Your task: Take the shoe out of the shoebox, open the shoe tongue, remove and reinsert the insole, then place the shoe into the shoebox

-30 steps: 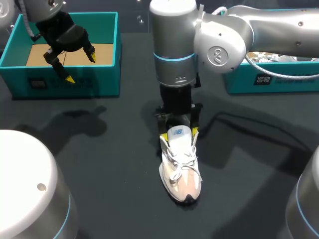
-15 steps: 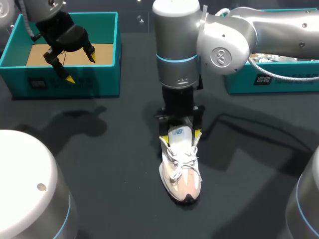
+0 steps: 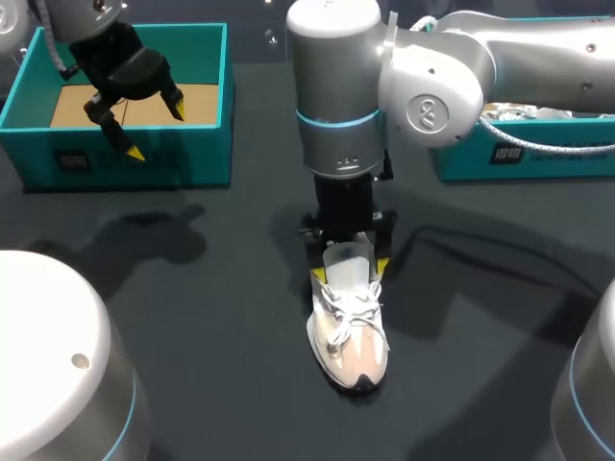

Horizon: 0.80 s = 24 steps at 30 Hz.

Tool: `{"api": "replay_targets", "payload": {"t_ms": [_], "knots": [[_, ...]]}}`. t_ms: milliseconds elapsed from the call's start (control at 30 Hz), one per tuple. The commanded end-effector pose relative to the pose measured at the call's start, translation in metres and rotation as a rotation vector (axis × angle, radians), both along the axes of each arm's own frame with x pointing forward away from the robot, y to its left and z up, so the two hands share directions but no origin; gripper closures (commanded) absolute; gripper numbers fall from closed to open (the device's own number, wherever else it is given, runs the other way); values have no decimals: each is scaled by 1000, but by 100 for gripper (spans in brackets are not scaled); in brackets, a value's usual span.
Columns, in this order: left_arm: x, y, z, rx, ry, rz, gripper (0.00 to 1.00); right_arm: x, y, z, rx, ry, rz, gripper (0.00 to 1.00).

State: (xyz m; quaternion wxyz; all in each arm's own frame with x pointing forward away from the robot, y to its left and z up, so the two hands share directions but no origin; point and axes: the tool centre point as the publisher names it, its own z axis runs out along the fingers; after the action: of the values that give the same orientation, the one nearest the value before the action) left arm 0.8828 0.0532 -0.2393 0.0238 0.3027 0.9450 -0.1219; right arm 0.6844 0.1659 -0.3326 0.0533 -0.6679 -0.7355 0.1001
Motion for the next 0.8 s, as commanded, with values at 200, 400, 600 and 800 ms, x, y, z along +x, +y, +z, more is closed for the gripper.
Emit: {"api": "replay_targets", "payload": {"t_ms": [200, 400, 600, 800], "knots": [[0, 1, 0, 2, 0, -1, 0, -23, -6, 12, -8, -21, -37, 14], [0, 1, 0, 2, 0, -1, 0, -46, -6, 26, -31, -48, -69, 16], [0, 1, 0, 2, 0, -1, 0, -66, -5, 36, -56, -57, -103, 55], [0, 1, 0, 2, 0, -1, 0, -77, -2, 45, -79, -73, -114, 76]]}}
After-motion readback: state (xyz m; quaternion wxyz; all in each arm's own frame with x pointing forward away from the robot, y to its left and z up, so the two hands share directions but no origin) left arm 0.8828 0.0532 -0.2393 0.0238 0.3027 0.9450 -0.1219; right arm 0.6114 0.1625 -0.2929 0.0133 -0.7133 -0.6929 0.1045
